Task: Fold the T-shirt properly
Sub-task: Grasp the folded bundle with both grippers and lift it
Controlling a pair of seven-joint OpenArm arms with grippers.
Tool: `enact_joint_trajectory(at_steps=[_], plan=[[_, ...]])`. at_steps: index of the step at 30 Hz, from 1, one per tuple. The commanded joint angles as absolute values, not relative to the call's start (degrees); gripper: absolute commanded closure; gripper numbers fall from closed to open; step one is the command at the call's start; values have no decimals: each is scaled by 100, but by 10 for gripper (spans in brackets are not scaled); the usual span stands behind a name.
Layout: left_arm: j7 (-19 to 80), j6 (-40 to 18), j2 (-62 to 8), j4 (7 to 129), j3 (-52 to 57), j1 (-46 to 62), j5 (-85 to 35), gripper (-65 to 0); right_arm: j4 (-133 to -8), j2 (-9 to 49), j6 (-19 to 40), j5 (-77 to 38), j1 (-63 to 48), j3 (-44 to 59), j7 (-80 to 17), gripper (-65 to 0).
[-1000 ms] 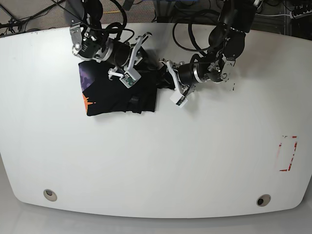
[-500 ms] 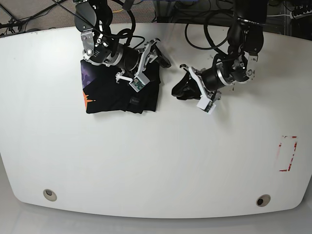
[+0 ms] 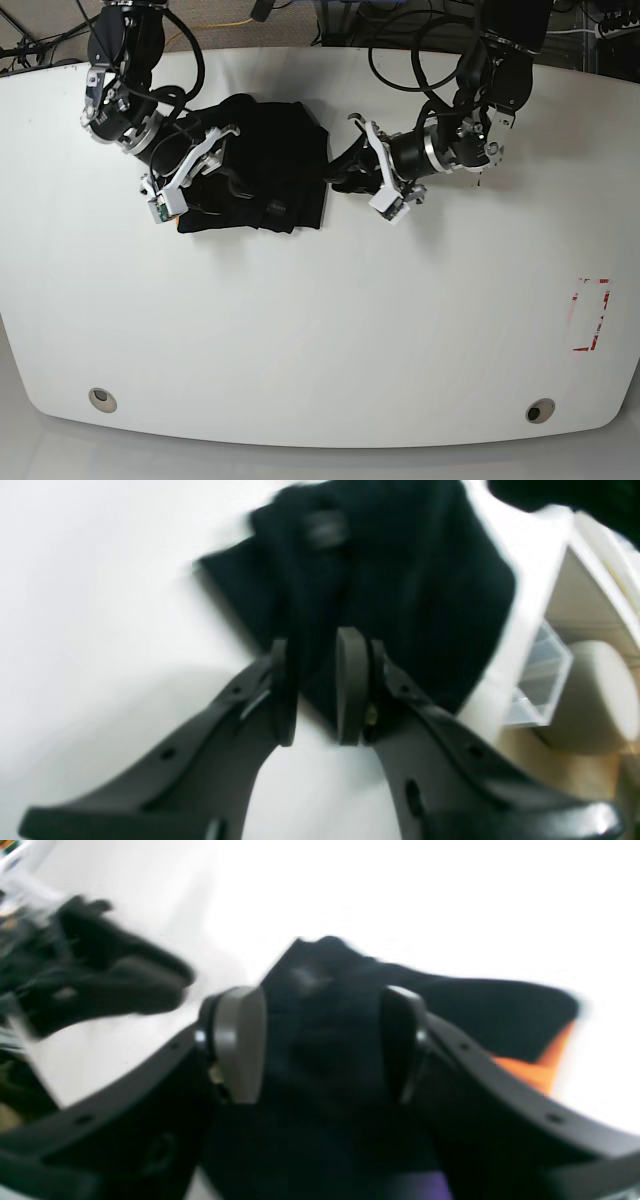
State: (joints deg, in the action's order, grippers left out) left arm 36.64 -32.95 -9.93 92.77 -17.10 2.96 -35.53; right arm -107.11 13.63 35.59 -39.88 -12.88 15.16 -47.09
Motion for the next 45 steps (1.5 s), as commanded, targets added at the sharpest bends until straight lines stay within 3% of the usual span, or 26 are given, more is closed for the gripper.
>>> enact_joint_trajectory(at_steps=[1,5,15,21,27,32,38,45], plan=[[3503,-3310,-734,9332,-1824,189,-3591,-114,-10422,1543,3582,-4163,-998,1648,-4593,-276],[3495,-3310,-391,9270,-2114,198,-2967,-114,-9780,1692,3618,-4110,-725,1684,-4567,-209],[3486,-3327,31,8409,-1974,-57,-1965,-114,-8040,1991,3908,-3793,-48,1596,-4040,-205],[3486,-3336,-110,8426,-1947,-127,-1974,-114,-8215,2026,4000,-3486,-13,1754,-4057,-206],[3503,-3336,-207,9095,-1965,-119,-1974,-114,-9182,2018,4000,-3477,-22,2308,-4945,-208],[3503,-3336,-136,9200,-1991,-119,-1965,-114,-9429,2149,4000,-3433,-31,2334,-5051,-208],[3495,-3336,119,8752,-2123,-127,-1938,-114,-8840,2220,4000,-3363,31,2316,-5015,-205],[3477,-3319,110,8136,-2185,-321,-1938,-114,-7925,2185,4000,-2123,330,1798,-4268,-203]])
